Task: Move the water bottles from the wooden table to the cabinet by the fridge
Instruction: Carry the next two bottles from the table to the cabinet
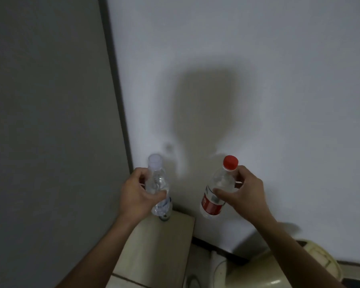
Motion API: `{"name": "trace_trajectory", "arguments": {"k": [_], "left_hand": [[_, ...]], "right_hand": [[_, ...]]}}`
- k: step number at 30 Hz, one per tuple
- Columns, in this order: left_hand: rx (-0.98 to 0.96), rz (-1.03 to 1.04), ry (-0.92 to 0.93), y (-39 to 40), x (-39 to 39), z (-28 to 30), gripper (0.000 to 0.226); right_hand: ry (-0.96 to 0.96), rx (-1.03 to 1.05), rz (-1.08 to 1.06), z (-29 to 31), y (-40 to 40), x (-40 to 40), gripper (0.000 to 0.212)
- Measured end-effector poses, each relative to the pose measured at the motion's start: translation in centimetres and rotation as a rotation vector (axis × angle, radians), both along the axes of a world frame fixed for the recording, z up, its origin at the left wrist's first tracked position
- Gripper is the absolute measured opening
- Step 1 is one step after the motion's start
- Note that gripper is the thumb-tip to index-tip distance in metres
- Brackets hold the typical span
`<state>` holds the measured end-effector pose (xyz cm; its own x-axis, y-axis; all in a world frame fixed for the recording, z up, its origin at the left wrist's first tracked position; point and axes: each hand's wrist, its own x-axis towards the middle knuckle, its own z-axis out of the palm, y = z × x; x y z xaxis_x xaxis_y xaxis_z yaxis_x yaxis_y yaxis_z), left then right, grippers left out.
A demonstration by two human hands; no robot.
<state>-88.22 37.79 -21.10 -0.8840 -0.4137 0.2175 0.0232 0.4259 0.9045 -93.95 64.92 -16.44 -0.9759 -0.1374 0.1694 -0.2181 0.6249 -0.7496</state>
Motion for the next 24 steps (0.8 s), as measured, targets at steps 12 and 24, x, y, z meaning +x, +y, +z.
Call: {"name": "trace_trajectory", "arguments": {"k": [12, 24], "left_hand": [[-0.134, 0.253, -0.139, 0.9, -5.3, -1.1, 0.050], [-0.076, 0.308, -0.194, -2.8, -4.2, -3.6, 0.052]], "right_hand": [[-0.054, -0.080, 0.272, -3.6, -1.9, -12.4, 0.047], [-0.044, -0.044, 0.311, -4.9, -6.1, -12.9, 0.052]]}}
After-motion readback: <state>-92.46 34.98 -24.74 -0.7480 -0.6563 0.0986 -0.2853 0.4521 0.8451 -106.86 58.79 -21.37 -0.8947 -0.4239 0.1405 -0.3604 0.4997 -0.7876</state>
